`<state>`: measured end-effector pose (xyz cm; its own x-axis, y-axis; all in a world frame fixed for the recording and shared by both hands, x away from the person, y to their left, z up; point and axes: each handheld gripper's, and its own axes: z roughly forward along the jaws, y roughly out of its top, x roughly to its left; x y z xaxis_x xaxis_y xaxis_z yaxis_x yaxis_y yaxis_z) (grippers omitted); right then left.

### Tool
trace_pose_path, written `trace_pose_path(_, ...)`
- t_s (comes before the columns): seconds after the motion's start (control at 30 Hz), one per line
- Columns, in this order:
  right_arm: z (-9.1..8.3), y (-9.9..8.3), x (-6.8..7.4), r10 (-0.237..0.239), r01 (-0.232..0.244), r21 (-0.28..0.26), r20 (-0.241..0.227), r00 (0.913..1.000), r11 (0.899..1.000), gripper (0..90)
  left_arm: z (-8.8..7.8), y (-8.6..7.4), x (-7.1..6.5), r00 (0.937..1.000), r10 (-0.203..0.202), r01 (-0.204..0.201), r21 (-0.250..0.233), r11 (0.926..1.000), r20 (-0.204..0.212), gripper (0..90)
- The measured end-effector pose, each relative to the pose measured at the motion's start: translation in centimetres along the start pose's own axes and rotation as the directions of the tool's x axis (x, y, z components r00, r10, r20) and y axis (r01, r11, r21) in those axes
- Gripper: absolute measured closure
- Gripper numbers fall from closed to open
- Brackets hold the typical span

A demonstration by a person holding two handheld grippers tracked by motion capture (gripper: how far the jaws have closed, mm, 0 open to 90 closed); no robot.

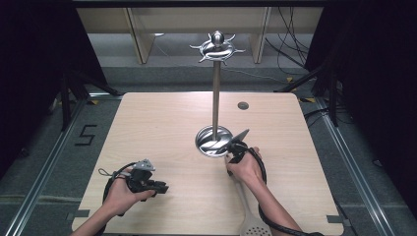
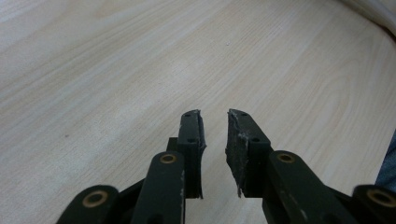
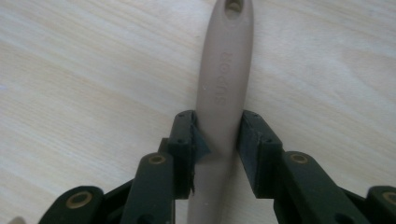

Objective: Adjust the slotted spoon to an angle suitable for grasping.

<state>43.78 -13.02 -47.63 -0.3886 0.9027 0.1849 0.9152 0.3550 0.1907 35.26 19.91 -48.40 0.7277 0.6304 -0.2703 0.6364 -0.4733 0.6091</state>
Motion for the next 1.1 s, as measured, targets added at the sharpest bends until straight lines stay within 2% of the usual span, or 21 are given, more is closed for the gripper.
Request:
trace_pose_path(0.03, 0.0, 0.0, 0.0, 0.000, 0.000, 0.000, 0.000, 1.0000, 1.000, 68.6, 0.0, 0.0, 0.0, 1.0000, 0.000, 0.000, 0.000, 1.0000, 0.000, 74.1)
trace_pose_path(0.07, 0.0, 0.0, 0.3, 0.000, 0.000, -0.006, 0.038, 0.9993, 1.000, 68.8, 0.0, 0.0, 0.0, 1.0000, 0.005, -0.005, 0.004, 1.0000, 0.000, 74.1)
trace_pose_path(0.17, 0.1, -0.1, 0.4, -0.012, 0.013, -0.021, 0.034, 0.9994, 1.000, 69.0, -0.1, 0.0, 0.1, 1.0000, 0.006, -0.006, 0.004, 1.0000, 0.001, 74.0)
trace_pose_path(0.2, 0.0, -0.2, 0.6, 0.014, -0.014, -0.005, 0.022, 0.9997, 1.000, 69.1, 0.0, 0.0, 0.1, 1.0000, 0.005, -0.005, 0.000, 1.0000, 0.001, 74.0)
trace_pose_path(0.23, -0.1, -0.2, 0.5, 0.000, 0.000, -0.002, 0.032, 0.9995, 1.000, 69.2, 0.0, -0.1, 0.0, 1.0000, 0.004, -0.004, -0.004, 1.0000, -0.001, 74.0)
trace_pose_path(0.3, -0.2, -0.3, 0.6, 0.006, -0.006, -0.008, 0.035, 0.9994, 1.000, 69.3, 0.0, -0.1, 0.0, 1.0000, -0.006, 0.006, -0.011, 0.9999, 0.002, 73.9)
trace_pose_path(0.33, -0.3, -0.4, 0.6, -0.013, 0.014, -0.024, 0.016, 0.9998, 1.000, 69.3, 0.0, -0.1, 0.0, 1.0000, -0.006, 0.006, -0.011, 0.9999, 0.002, 73.9)
trace_pose_path(0.37, -0.7, -0.5, 0.8, 0.005, -0.005, -0.025, 0.001, 1.0000, 1.000, 69.4, 0.0, -0.1, 0.0, 1.0000, -0.006, 0.006, -0.011, 0.9999, 0.002, 73.8)
trace_pose_path(0.43, -1.1, -0.7, 0.7, -0.039, 0.039, -0.061, -0.007, 0.9992, 0.997, 69.4, -0.1, -0.1, 0.0, 1.0000, 0.003, -0.003, -0.003, 1.0000, 0.002, 73.7)
trace_pose_path(0.53, -1.9, -1.0, 0.9, -0.024, 0.021, -0.085, -0.027, 0.9994, 0.996, 69.4, -0.1, -0.1, 0.0, 1.0000, 0.002, -0.002, -0.005, 1.0000, 0.001, 73.5)
trace_pose_path(0.6, -2.8, -1.4, 0.7, -0.048, 0.040, -0.137, -0.056, 0.9973, 0.990, 69.5, 0.0, -0.1, 0.0, 0.9999, -0.007, 0.007, -0.010, 0.9999, 0.009, 73.4)
trace_pose_path(0.63, -2.8, -1.4, 0.7, -0.048, 0.040, -0.137, -0.056, 0.9973, 0.990, 69.5, 0.0, -0.1, 0.0, 0.9999, -0.007, 0.007, -0.010, 0.9999, 0.009, 73.2)
trace_pose_path(0.7, -3.3, -1.7, 0.5, -0.091, 0.076, -0.207, -0.065, 0.9937, 0.975, 69.4, 0.1, -0.2, 0.0, 1.0000, -0.003, 0.003, -0.003, 1.0000, 0.007, 73.0)
trace_pose_path(0.73, -3.8, -2.0, 0.5, -0.090, 0.071, -0.233, -0.070, 0.9935, 0.970, 69.4, 0.1, -0.2, 0.0, 0.9999, -0.008, 0.008, -0.006, 1.0000, 0.010, 72.7)
trace_pose_path(0.8, -4.1, -2.2, 0.6, -0.084, 0.063, -0.242, -0.081, 0.9931, 0.968, 69.5, 0.1, -0.2, 0.0, 1.0000, -0.005, 0.005, -0.003, 1.0000, 0.007, 72.6)
trace_pose_path(0.87, -4.9, -2.7, 0.5, -0.104, 0.083, -0.284, -0.059, 0.9928, 0.955, 69.5, 0.1, -0.2, 0.0, 1.0000, -0.006, 0.006, -0.005, 1.0000, 0.006, 72.4)
trace_pose_path(0.9, -4.9, -2.7, 0.5, -0.104, 0.083, -0.284, -0.059, 0.9928, 0.955, 69.5, 0.1, -0.2, 0.0, 1.0000, -0.006, 0.006, -0.005, 1.0000, 0.006, 72.4)
trace_pose_path(0.97, -5.5, -3.1, 0.5, -0.139, 0.108, -0.323, -0.076, 0.9874, 0.940, 69.6, 0.1, -0.2, 0.1, 0.9999, -0.007, 0.007, -0.007, 0.9999, 0.011, 72.4)
trace_pose_path(1.0, -5.8, -3.3, 0.4, -0.161, 0.127, -0.348, -0.072, 0.9843, 0.929, 69.6, 0.1, -0.2, 0.1, 0.9999, -0.009, 0.009, -0.010, 0.9999, 0.012, 72.4)
trace_pose_path(1.1, -6.7, -4.0, 0.3, -0.177, 0.138, -0.391, -0.067, 0.9819, 0.910, 69.5, 0.1, -0.2, 0.1, 0.9999, -0.010, 0.010, -0.011, 0.9999, 0.014, 72.3)
